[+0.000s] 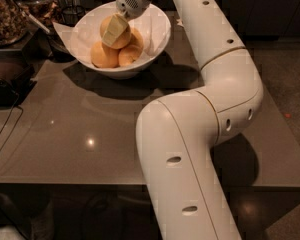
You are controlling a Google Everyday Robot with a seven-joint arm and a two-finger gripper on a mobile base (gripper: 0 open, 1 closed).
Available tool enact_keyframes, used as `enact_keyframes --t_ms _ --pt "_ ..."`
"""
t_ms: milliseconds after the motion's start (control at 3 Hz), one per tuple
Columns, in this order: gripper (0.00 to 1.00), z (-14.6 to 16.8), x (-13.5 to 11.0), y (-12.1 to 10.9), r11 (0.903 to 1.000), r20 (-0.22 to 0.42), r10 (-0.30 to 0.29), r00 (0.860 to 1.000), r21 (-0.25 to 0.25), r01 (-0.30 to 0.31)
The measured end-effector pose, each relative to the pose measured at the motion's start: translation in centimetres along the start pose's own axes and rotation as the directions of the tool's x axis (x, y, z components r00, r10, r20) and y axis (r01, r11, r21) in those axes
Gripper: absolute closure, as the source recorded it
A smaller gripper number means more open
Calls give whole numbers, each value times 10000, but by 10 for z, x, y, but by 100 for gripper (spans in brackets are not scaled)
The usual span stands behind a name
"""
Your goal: Pick orange from white bowl
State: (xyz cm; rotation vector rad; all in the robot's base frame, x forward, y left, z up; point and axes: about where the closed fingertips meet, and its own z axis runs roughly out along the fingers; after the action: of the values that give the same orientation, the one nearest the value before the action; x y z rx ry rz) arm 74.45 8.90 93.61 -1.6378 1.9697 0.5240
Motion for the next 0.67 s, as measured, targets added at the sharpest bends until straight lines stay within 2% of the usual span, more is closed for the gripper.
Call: enact_keyframes --t_ms 333,667 --pt "100 -32 -21 4 9983 800 -434 9959 419 401" --pt "100 -55 -32 20 9978 1765 -582 9826 400 520"
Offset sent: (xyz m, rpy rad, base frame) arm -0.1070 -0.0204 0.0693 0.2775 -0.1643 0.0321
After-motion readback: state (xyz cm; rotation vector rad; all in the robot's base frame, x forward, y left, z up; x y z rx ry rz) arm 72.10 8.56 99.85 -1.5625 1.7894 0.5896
